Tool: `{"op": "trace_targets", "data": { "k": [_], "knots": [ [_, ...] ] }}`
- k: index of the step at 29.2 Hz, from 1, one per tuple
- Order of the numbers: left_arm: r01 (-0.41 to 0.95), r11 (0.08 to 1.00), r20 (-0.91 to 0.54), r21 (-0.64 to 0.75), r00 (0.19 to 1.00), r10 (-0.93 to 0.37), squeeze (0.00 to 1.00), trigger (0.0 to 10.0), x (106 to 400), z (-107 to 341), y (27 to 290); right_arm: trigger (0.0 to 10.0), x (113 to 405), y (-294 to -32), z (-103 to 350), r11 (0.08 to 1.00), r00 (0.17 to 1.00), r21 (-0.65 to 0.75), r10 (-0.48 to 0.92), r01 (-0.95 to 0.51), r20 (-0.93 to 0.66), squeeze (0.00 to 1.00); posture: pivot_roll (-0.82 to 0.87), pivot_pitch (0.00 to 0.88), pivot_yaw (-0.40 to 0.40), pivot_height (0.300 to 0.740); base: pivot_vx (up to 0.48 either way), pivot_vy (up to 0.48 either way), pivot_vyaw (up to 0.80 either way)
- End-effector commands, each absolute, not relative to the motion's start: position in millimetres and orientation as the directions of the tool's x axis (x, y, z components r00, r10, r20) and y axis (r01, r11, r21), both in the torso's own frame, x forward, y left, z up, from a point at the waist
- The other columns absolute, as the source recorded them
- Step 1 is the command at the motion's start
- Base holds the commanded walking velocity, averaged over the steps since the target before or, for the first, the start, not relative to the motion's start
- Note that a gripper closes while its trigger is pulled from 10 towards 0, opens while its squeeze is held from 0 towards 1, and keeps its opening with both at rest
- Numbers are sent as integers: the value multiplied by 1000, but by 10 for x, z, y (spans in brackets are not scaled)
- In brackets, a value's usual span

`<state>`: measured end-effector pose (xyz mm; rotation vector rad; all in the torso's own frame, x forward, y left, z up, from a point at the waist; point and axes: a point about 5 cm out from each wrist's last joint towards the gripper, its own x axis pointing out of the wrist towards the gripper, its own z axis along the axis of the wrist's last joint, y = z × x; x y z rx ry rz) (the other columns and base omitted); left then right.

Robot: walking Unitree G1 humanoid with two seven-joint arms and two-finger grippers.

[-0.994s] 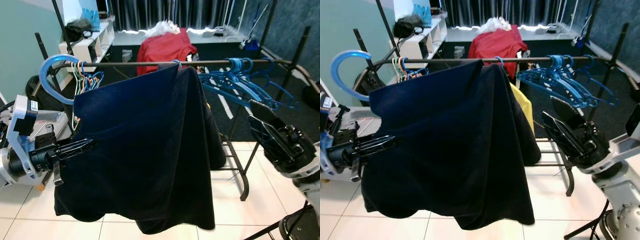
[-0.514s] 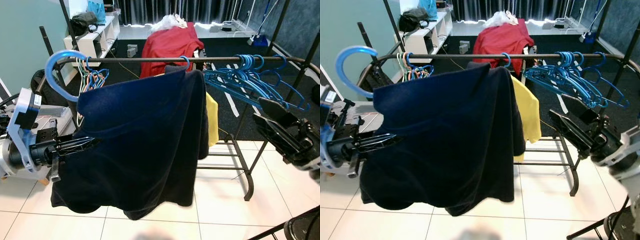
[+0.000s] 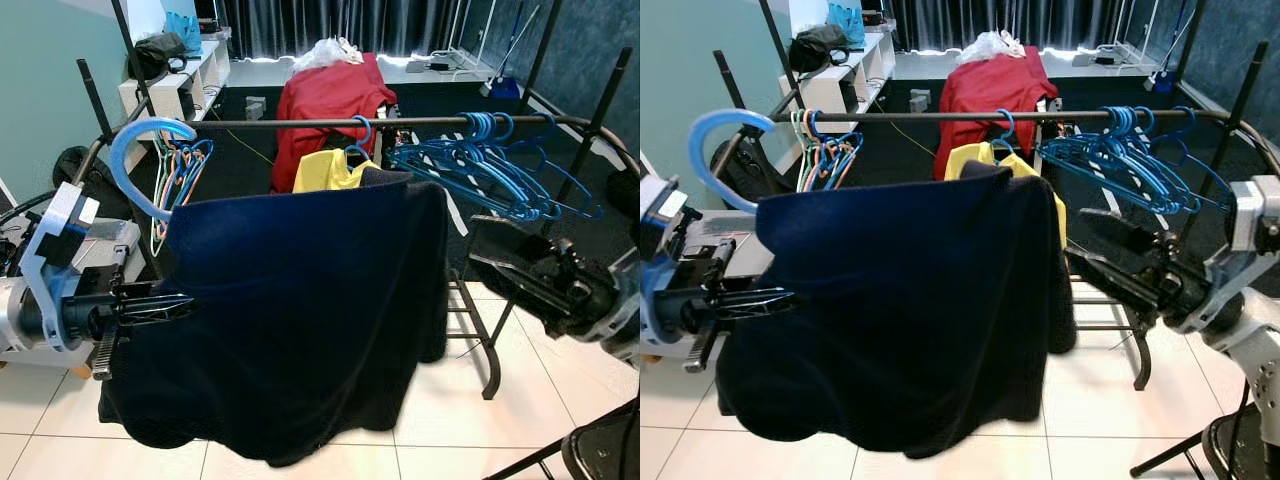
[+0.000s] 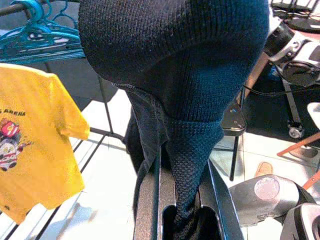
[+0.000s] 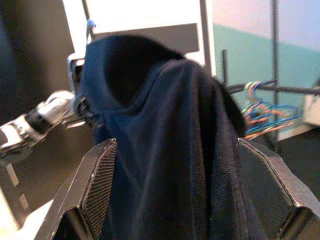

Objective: Hang hanger

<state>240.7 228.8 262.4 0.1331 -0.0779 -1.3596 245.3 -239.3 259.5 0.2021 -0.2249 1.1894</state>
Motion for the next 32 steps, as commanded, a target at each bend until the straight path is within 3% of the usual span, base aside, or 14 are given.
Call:
{"op": "trace_targets", "data": {
  "k": [1, 3, 4, 5, 6, 18, 29, 32],
  "knots": [
    [975, 144, -8, 168, 148, -989, 0, 10000, 2377, 2696, 2210, 10000, 2458, -2375, 2613, 331, 328, 36, 906, -943, 266, 0, -79, 0, 6, 740, 0, 0, 0],
    [976, 134, -11, 169, 138, -990, 0, 10000, 2378, 2690, 2191, 10000, 2477, -2380, 2626, 330, 326, 29, 909, -944, 262, 0, -78, 0, 4, 740, 0, 0, 0],
    [977, 129, -12, 169, 133, -991, 0, 10000, 2379, 2687, 2185, 4706, 2487, -2381, 2632, 333, 327, 24, 909, -943, 258, 0, -78, 0, 4, 740, 0, 0, 0],
    [977, 129, -12, 169, 133, -991, 0, 10000, 2379, 2687, 2185, 4706, 2487, -2381, 2632, 333, 327, 24, 909, -943, 258, 0, -78, 0, 4, 740, 0, 0, 0],
    [978, 121, -12, 170, 125, -992, 0, 10000, 2375, 2685, 2172, 0, 2502, -2383, 2635, 340, 334, 19, 908, -940, 255, 0, -82, 0, 6, 740, 0, 0, 0],
    [978, 118, -10, 174, 122, -992, 0, 10000, 2402, 2682, 2146, 0, 2511, -2417, 2645, 345, 337, 8, 911, -939, 237, 0, -82, 0, 8, 740, 0, 0, 0],
    [963, 191, -45, 189, 203, -978, 0, 10000, 2463, 2663, 2219, 0, 2566, -2477, 2652, 414, 399, -20, 889, -910, 225, 0, -81, 0, 9, 740, 0, 0, 0],
    [921, 328, -128, 212, 359, -924, 0, 10000, 2623, 2529, 2129, 0, 2732, -2499, 2778, 568, 527, -80, 800, -819, 286, 0, -78, 0, 9, 740, 0, 0, 0]
  ]
}}
